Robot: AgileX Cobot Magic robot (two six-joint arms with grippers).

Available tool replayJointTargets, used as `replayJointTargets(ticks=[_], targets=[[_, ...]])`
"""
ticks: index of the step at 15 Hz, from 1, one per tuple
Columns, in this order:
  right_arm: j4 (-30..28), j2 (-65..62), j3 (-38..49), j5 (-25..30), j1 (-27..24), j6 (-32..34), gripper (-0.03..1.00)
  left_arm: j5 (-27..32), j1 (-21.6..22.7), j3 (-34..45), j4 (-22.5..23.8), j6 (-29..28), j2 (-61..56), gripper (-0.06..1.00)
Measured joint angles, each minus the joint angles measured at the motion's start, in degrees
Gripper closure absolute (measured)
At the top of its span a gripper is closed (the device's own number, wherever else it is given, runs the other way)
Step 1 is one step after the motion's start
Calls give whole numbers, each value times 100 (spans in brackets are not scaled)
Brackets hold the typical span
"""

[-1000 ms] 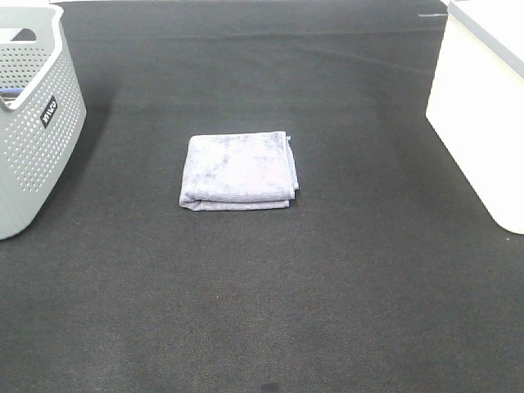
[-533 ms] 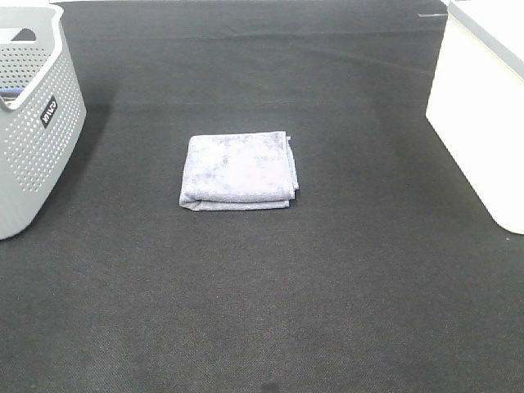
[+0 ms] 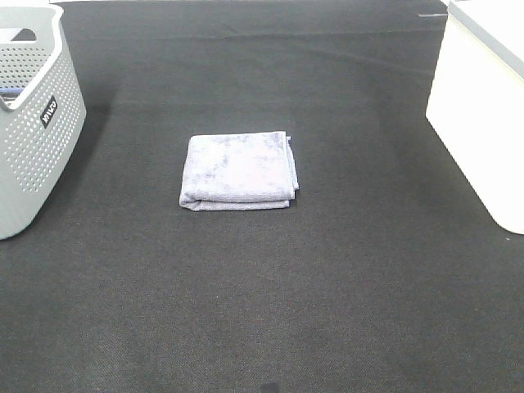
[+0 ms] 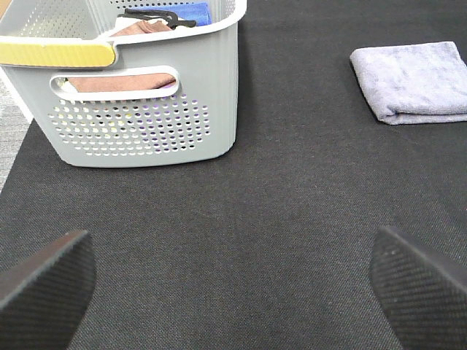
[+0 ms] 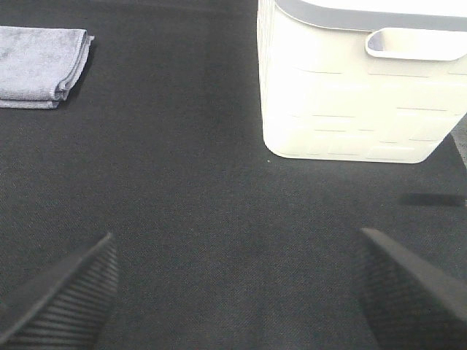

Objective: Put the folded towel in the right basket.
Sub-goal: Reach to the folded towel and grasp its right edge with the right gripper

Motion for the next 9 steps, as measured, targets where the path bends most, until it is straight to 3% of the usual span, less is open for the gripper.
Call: replayJointTargets(ticks=[9], targets=[[0,0,0,0,0,0,14,0,0,0,0,0,0,-3]])
